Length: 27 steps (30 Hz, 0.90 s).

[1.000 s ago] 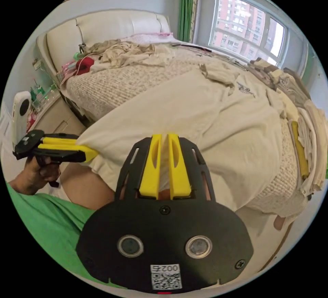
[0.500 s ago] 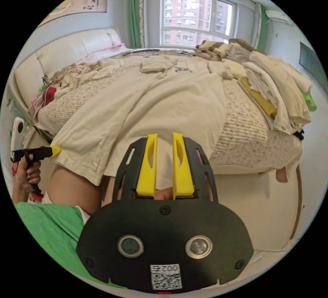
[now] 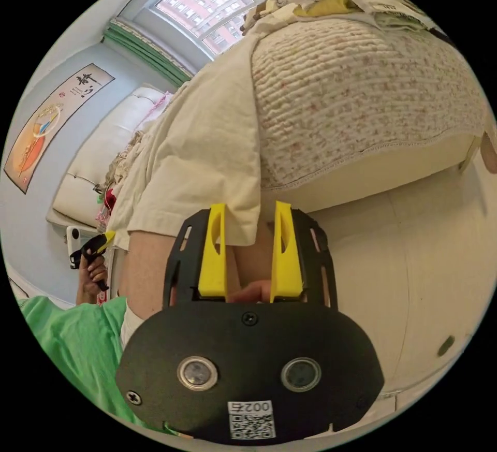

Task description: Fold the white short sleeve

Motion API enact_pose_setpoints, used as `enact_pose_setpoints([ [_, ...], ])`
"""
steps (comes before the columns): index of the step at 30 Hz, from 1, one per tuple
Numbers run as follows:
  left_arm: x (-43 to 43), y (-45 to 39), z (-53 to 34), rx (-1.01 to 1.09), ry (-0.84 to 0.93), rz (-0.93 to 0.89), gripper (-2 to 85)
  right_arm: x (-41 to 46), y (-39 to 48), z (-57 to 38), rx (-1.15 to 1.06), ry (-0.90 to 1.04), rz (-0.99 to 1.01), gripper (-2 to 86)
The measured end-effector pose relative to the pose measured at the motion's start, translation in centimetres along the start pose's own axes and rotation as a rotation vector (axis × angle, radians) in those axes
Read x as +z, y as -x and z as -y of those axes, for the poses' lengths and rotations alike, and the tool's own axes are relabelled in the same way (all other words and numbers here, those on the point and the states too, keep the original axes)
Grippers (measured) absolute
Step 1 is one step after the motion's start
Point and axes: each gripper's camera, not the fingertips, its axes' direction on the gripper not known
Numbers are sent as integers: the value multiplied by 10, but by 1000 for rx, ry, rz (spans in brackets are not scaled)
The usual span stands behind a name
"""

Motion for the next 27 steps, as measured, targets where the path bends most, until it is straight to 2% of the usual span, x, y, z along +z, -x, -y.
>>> enact_pose_setpoints([
  [3, 0, -4, 3, 11, 0, 14, -17, 1, -33, -6, 46, 5, 171, 115],
  [5, 1, -6, 5, 15, 1, 19, -16, -2, -58, -11, 51, 11, 372, 55],
  [8, 3, -9, 8, 20, 7, 29, -16, -16, -81, -22, 50, -23, 476, 10],
  [12, 2, -15, 13, 32, 4, 42, -17, -56, -91, -33, 18, -121, 471, -4],
  [16, -6, -16, 19, -10, -9, -25, -17, -113, -91, -33, -19, -207, 421, -7],
  [21, -2, -14, 27, -84, 45, -97, -17, -139, -91, -21, -24, -116, 334, -8],
  [27, 1, -31, 21, -59, 108, -55, -17, -147, -87, -18, -30, -3, 269, -9],
])
